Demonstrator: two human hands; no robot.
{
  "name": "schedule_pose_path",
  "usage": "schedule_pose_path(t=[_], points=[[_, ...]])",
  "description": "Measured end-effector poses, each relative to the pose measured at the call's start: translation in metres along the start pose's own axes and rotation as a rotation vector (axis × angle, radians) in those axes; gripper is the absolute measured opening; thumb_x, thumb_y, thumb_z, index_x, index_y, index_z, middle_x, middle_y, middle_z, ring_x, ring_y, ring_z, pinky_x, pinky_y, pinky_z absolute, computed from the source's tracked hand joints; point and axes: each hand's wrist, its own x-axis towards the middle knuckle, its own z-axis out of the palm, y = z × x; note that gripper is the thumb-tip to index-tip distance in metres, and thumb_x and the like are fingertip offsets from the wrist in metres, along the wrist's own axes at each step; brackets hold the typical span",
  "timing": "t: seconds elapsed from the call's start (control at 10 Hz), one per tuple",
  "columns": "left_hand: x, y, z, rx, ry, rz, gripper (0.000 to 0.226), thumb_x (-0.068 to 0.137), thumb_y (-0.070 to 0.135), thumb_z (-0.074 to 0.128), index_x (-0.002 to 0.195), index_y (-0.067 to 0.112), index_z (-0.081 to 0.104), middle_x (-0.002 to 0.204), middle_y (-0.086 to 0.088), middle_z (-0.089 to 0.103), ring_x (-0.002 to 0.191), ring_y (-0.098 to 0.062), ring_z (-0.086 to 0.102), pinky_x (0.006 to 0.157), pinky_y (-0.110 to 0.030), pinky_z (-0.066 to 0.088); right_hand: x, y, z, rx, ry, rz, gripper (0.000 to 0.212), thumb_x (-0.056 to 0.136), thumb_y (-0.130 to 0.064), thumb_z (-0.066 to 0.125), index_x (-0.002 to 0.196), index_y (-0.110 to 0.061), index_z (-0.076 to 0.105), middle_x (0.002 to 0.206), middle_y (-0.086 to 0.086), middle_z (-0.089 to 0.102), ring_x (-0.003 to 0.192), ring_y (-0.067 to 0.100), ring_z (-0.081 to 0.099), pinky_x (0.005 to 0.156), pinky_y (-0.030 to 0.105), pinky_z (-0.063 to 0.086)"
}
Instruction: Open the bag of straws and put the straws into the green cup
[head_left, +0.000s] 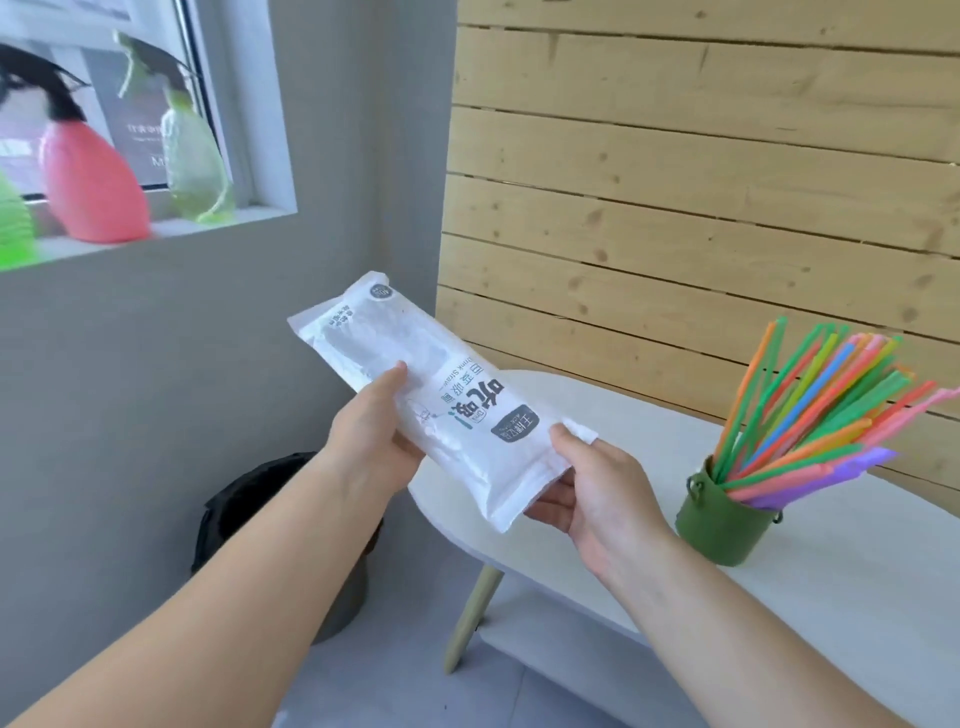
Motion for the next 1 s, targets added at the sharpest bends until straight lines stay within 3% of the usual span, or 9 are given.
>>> schedule_pose_path(t=[0.1,0.2,0.3,0.4,0.5,0.6,0.8,0.9,1.0], points=[[0.007,0.008,-0.017,-0.005,0.192,0.013,0.016,0.101,0.016,0.062,0.112,0.006,0.066,0.109,-0.015,0.078,0.093,-0.032,0.077,0.080,-0.049,0.061,0.001,0.007,0.019,0.065,0.037,0.035,0.022,0.101,-0.020,0.056,0.093,-0.009,0.073,0.071,0.007,0.078,0.054,0.022,0.073,0.044,0.029,0.055],[0.016,0.018,-0.040,0.032,0.345,0.005,0.018,0.096,0.013,0.067,0.112,0.006,0.066,0.107,-0.014,0.077,0.092,-0.033,0.077,0.088,-0.052,0.060,0.003,0.019,0.045,0.033,0.069,0.047,0.022,0.098,-0.022,0.056,0.093,-0.009,0.073,0.073,0.010,0.078,0.053,0.023,0.071,0.044,0.029,0.054],[0.022,0.029,-0.072,0.098,0.425,-0.010,0.032,0.094,0.012,0.069,0.124,0.005,0.062,0.112,-0.015,0.074,0.094,-0.034,0.074,0.087,-0.050,0.059,0.005,0.038,0.070,-0.037,0.034,0.085,0.023,0.098,-0.019,0.051,0.092,-0.009,0.072,0.072,0.009,0.078,0.054,0.025,0.072,0.044,0.029,0.054],[0.028,0.043,-0.103,0.308,0.560,0.011,0.059,0.091,0.022,0.073,0.142,0.006,0.049,0.134,-0.017,0.064,0.118,-0.036,0.065,0.103,-0.046,0.051,0.011,0.059,0.090,-0.107,-0.015,0.125,0.023,0.099,-0.013,0.049,0.093,-0.004,0.069,0.080,0.014,0.079,0.061,0.029,0.074,0.046,0.032,0.056],[0.031,0.058,-0.128,0.442,0.767,0.046,0.069,0.090,0.024,0.070,0.145,0.002,0.036,0.133,-0.017,0.059,0.108,-0.030,0.059,0.093,-0.036,0.048,0.018,0.082,0.111,-0.157,-0.054,0.165,0.024,0.102,-0.020,0.052,0.093,-0.004,0.067,0.086,0.015,0.077,0.055,0.025,0.075,0.044,0.030,0.057],[0.032,0.063,-0.145,0.418,0.743,0.066,0.026,0.090,0.022,0.064,0.110,0.010,0.053,0.075,-0.006,0.048,0.066,-0.023,0.038,0.059,-0.029,0.033,0.028,0.102,0.130,-0.195,-0.055,0.222,0.025,0.102,-0.025,0.053,0.096,-0.005,0.066,0.089,0.015,0.076,0.056,0.025,0.075,0.044,0.031,0.057],[0.037,0.061,-0.159,0.466,0.592,0.036,0.015,0.095,0.019,0.063,0.102,0.009,0.055,0.095,-0.010,0.058,0.090,-0.027,0.055,0.076,-0.036,0.043,0.051,0.134,0.147,-0.298,-0.030,0.343,0.030,0.100,-0.036,0.057,0.103,-0.007,0.065,0.100,0.017,0.075,0.064,0.029,0.073,0.040,0.028,0.054],[0.037,0.054,-0.153,0.570,0.496,0.043,0.013,0.095,0.020,0.064,0.085,0.017,0.056,0.088,-0.007,0.067,0.081,-0.021,0.065,0.078,-0.035,0.054,0.060,0.144,0.142,-0.306,-0.072,0.425,0.046,0.096,-0.054,0.056,0.101,-0.008,0.063,0.096,0.017,0.074,0.072,0.031,0.076,0.049,0.035,0.060],[0.037,0.046,-0.142,0.656,0.405,0.059,0.014,0.093,0.027,0.070,0.088,0.019,0.060,0.083,-0.004,0.068,0.075,-0.017,0.065,0.081,-0.034,0.056,0.057,0.145,0.132,-0.398,-0.075,0.422,0.050,0.097,-0.056,0.052,0.127,-0.015,0.055,0.122,0.015,0.060,0.098,0.035,0.066,0.068,0.047,0.064]])
